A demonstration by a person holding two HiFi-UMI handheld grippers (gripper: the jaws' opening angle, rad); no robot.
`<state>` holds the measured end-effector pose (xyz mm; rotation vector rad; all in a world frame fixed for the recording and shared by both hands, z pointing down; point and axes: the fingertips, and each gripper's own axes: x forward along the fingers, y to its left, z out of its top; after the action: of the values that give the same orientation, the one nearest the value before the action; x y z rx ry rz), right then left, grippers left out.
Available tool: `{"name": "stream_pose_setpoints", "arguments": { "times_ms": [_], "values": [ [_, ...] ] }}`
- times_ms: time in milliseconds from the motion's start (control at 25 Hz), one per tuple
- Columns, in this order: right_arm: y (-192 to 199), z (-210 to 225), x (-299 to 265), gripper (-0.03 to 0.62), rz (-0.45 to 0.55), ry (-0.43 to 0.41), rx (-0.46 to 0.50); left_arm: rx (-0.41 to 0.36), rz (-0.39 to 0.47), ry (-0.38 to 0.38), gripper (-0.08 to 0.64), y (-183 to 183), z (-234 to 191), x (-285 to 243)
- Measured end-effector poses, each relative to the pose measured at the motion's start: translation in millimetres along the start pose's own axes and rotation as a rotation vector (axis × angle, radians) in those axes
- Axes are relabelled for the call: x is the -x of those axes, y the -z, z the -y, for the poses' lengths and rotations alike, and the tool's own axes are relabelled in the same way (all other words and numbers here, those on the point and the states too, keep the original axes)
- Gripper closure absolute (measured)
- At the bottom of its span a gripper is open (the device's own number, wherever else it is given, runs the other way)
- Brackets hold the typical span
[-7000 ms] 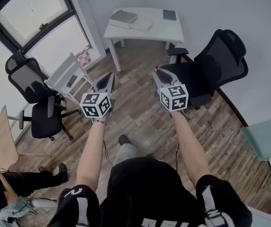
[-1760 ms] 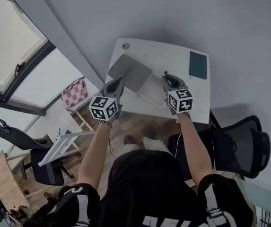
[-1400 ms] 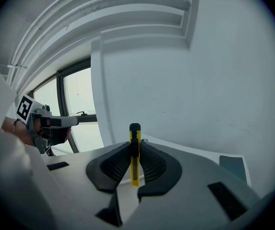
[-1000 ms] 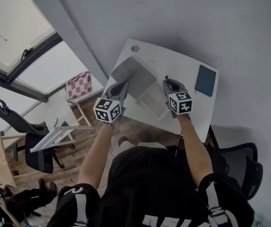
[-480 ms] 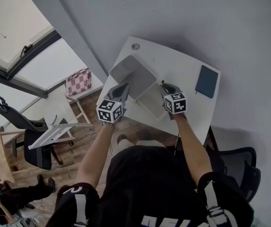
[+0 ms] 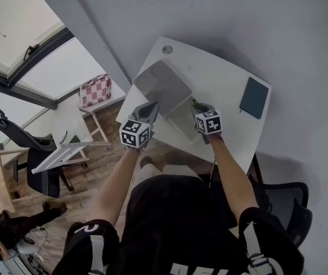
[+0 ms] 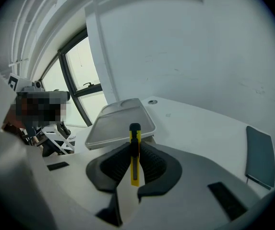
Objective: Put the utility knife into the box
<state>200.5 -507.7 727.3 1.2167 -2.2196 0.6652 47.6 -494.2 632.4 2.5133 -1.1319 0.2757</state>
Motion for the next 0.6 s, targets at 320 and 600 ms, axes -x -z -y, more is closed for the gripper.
{"name": "stream_pose_setpoints", "arguments": {
  "times_ms": [320,600],
  "values": [
    [33,-3,-35,0.523,-0.117,-0.064,-0.014,0.027,-0.016,-0.02,0.534,18,-10,0],
    [54,-9,-58,0.522,-0.227,-0.079,0.001,0.026,-0.035,-0.025,0.534,26,-18,8]
  ]
}}
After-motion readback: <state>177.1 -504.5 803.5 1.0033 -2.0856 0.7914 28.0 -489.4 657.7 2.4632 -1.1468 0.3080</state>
